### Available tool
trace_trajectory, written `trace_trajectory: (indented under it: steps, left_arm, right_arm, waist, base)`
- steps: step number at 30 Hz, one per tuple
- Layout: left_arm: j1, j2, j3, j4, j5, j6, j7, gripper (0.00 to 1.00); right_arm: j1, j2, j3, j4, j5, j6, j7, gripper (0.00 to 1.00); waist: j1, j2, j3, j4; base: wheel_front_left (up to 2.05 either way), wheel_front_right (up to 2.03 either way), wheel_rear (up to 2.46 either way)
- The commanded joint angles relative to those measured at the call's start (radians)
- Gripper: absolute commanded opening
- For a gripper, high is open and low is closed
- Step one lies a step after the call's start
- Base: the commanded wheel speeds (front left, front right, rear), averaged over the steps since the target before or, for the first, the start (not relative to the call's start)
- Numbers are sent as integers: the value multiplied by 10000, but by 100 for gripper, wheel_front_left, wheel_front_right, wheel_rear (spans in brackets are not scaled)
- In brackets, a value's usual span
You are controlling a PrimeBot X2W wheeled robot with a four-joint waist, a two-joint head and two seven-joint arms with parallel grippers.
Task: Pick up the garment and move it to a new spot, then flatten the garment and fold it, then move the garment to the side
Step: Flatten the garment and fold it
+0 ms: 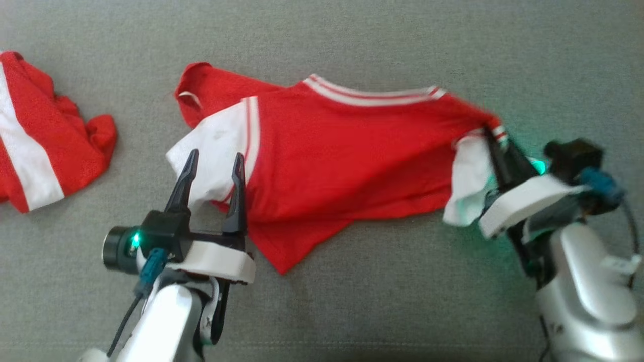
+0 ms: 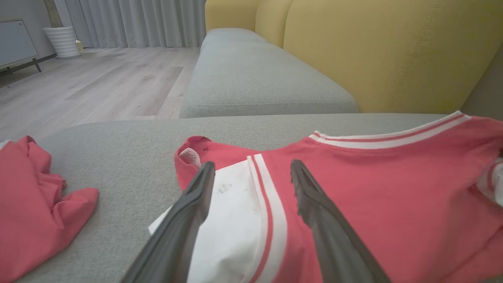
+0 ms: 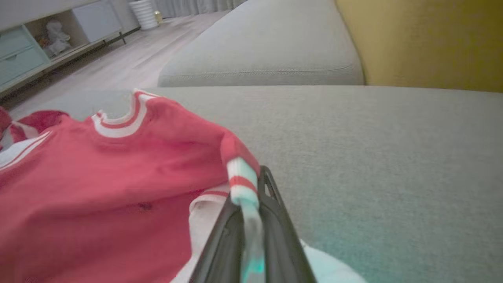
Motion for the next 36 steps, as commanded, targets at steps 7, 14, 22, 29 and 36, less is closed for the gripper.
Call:
trace_trajectory:
  steps: [7, 14, 22, 29, 36]
  left_arm:
    - [-589, -37, 345, -242, 254, -150, -122, 100]
    - [-806, -94, 330, -182, 414, -272, -122, 100]
    - [-851, -156, 361, -56, 508, -345, -122, 100]
    - [-584, -86, 522, 48, 519, -337, -122, 100]
    - [-94, 134, 758, 74, 506, -250, -122, 100]
  right_arm:
    - [-1732, 123, -660, 1565, 995, 73, -602, 0]
    - [-3272, -313, -805, 3733, 1733, 73, -1270, 0]
    - [-3845, -726, 234, 4865, 2152, 73, -2117, 100]
    - [-3127, -1330, 1070, 4049, 2419, 73, -2738, 100]
    - [-1924, -1556, 353, 1978, 1251, 73, -3088, 100]
  waist:
    - [0, 0, 356, 102]
    - [0, 0, 666, 132]
    - [0, 0, 611, -88]
    - [0, 0, 90, -486]
    - [0, 0, -557, -869]
  base:
    - [0, 0, 0]
    - [0, 0, 0]
    - [0, 0, 0]
    - [0, 0, 0]
    - [0, 0, 0]
